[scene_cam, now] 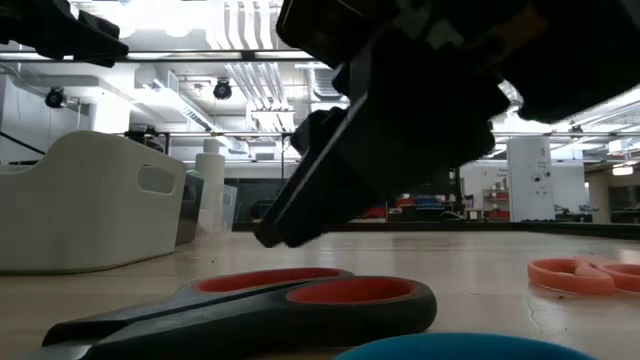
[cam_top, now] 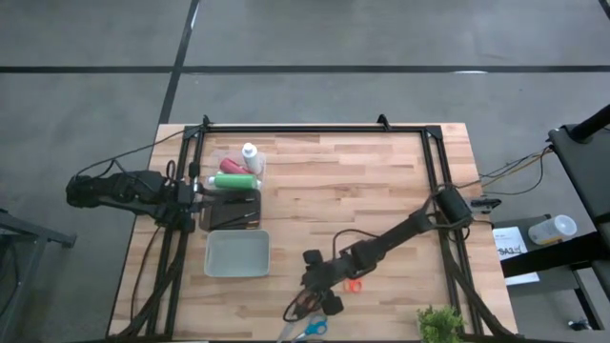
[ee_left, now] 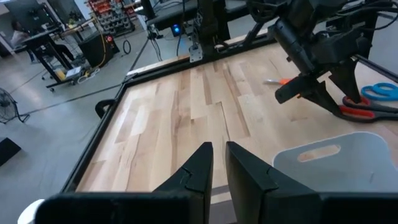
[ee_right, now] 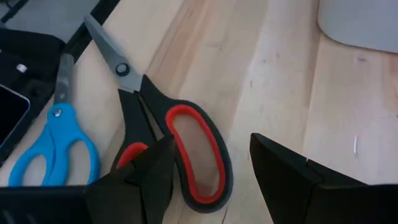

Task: Pick & Place Paint Supplies
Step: Put the black scissors into the gray bin

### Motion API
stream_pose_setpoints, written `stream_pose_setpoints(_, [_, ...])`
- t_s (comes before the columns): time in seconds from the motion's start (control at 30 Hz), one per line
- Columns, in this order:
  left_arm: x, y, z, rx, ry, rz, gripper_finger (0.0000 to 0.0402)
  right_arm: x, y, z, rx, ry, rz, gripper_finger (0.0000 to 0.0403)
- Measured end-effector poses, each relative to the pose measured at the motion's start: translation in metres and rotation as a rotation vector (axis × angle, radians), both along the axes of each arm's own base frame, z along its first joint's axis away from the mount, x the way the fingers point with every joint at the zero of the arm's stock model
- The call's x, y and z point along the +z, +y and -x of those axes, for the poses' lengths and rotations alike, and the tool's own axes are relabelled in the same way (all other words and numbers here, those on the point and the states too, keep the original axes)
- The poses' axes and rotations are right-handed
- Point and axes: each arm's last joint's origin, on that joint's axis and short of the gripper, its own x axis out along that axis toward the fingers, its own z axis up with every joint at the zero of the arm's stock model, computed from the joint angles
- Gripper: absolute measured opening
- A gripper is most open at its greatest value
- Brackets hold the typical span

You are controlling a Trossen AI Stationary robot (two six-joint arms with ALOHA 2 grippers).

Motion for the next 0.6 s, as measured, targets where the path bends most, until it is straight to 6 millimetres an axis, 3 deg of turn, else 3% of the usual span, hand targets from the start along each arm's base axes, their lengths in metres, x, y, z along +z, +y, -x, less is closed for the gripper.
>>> stream_pose_setpoints(0.4, [-0.001,0.0,0.0,0.0,0.01,-0.002,0.0051,0.024,-0.017,-0.013,-0.033,-0.02,0.015,0.0205])
stream_pose_setpoints(0.6, [-0.001,0.0,0.0,0.0,0.012,-0.002,0.0051,0.02,-0.024,-0.016,-0.062,-0.004,0.045,0.0205])
